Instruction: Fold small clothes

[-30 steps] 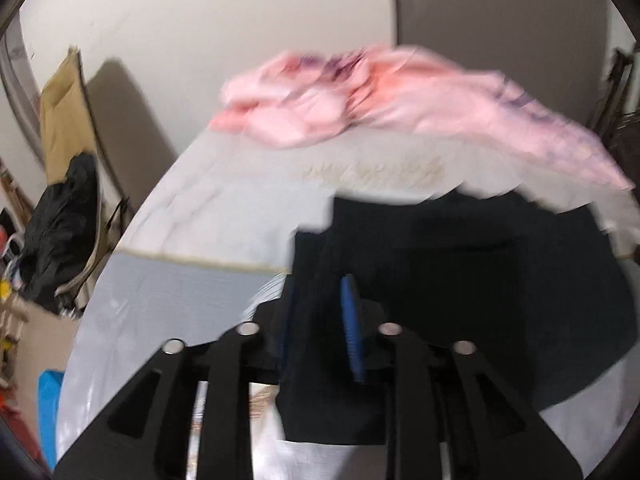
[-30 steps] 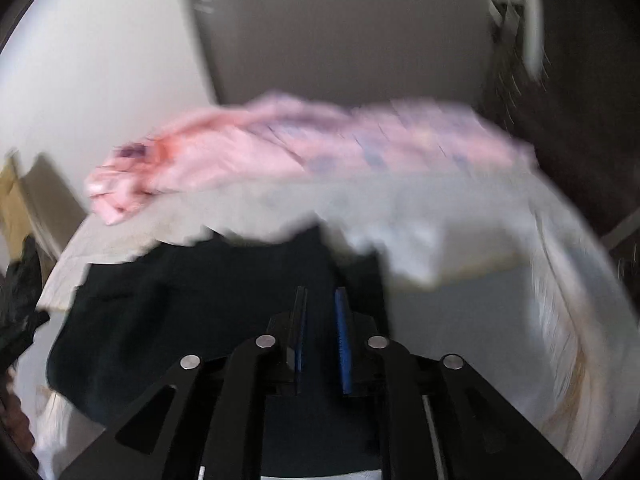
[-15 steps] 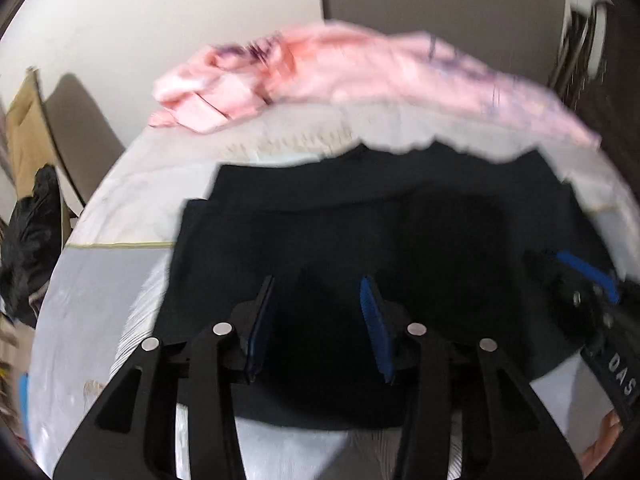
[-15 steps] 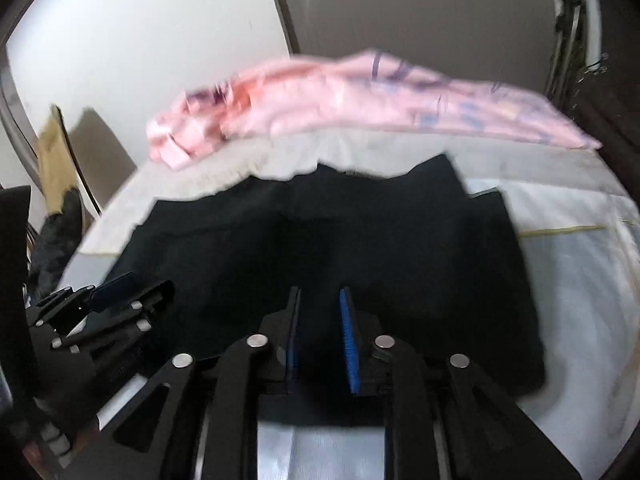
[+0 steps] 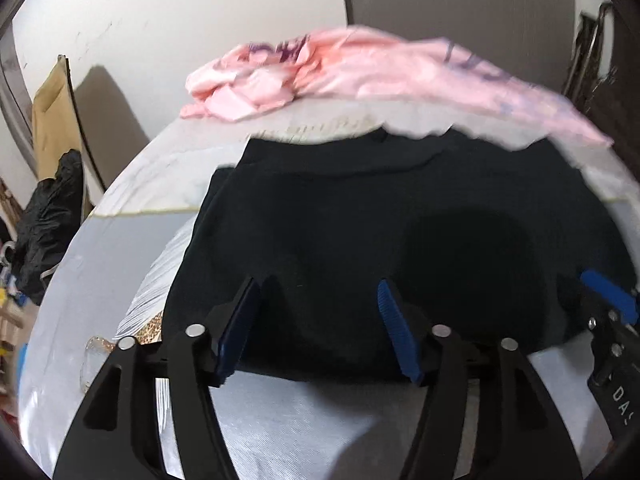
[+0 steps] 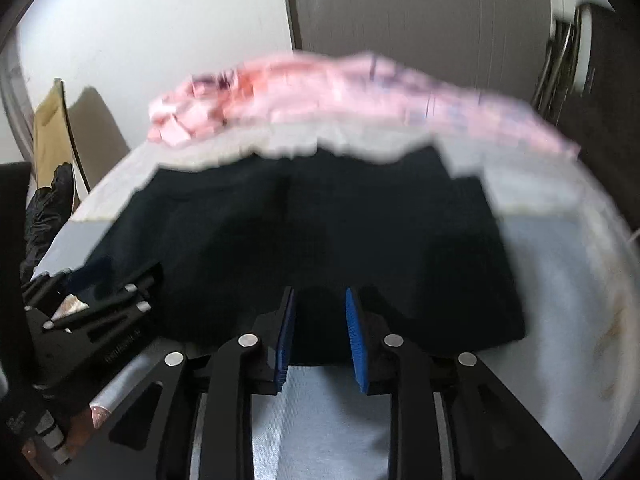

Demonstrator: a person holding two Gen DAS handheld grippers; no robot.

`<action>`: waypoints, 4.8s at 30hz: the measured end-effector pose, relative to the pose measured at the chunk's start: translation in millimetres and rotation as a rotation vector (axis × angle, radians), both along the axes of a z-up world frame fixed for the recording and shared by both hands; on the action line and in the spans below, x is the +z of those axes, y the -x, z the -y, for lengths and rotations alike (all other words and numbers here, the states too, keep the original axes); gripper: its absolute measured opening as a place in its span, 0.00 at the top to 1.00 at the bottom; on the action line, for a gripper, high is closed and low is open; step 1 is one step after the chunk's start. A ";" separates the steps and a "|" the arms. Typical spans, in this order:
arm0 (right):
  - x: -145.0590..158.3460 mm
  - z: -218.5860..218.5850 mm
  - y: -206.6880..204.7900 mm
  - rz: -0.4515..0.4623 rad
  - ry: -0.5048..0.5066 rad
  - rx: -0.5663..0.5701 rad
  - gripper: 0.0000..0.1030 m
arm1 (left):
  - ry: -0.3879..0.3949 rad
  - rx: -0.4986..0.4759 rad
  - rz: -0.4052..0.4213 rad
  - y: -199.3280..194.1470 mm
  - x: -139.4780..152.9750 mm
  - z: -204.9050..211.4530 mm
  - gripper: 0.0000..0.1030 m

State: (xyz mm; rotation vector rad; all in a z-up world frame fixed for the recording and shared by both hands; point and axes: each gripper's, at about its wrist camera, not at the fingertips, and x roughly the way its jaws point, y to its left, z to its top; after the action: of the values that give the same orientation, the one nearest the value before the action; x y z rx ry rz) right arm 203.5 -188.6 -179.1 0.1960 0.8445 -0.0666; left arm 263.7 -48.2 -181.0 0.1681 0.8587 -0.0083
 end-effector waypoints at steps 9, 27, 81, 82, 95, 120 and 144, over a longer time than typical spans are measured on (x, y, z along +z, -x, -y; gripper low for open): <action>16.0 68.5 8.7 0.060 -0.088 -0.167 0.74 | 0.158 0.075 -0.011 -16.9 16.9 -40.6 0.35; -4.0 97.5 1.5 -0.003 -0.277 -0.163 0.72 | 0.092 -0.054 -0.067 -27.7 -1.8 30.7 0.34; -14.1 111.6 25.0 0.156 -0.516 -0.390 0.85 | 0.108 -0.019 -0.046 -43.8 -9.2 35.0 0.24; -10.2 109.0 25.3 0.166 -0.494 -0.381 0.86 | 0.100 -0.020 -0.046 -43.9 -9.1 35.5 0.24; 33.9 53.4 26.7 0.314 -0.133 -0.248 0.86 | 0.087 -0.281 -0.221 -76.0 88.2 80.8 0.07; 41.0 6.4 35.7 0.366 0.115 -0.110 0.82 | 0.005 -0.549 -0.480 -89.5 97.9 182.8 0.85; 89.1 -161.7 10.9 0.369 0.452 0.142 0.89 | 0.214 -0.422 -0.291 -105.0 129.5 -33.4 0.85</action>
State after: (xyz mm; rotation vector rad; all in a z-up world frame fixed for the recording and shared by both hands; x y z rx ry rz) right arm 192.6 -26.9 -90.0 -0.2709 0.4564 -0.0832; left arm 368.7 -14.8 -51.5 0.1460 1.0918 -0.5286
